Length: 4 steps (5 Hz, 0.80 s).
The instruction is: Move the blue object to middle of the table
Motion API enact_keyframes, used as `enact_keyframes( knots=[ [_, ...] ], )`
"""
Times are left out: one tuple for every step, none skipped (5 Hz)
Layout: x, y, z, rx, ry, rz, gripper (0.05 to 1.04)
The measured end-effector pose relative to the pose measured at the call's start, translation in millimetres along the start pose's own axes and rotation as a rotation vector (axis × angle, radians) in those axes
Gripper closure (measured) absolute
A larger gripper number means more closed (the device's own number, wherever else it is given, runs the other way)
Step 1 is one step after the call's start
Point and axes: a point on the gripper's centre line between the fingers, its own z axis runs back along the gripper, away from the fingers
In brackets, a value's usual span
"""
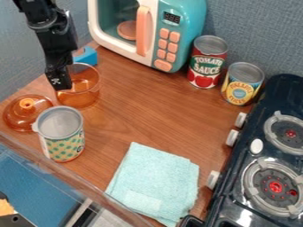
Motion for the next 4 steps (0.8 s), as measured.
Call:
enact_keyframes(
  knots=[
    [-1.0, -5.3, -8.1, -0.036, 0.000, 0.013, 0.082],
    [-6.0, 18.3, -2.8, -0.038, -0.026, 0.093, 0.082],
    [-9.0, 40.2, 11.4, -0.035, -0.039, 0.186, 0.082],
    [-8.3, 65.2, 20.3, 0.011, -0.028, 0.390, 0.082]
  ],
)
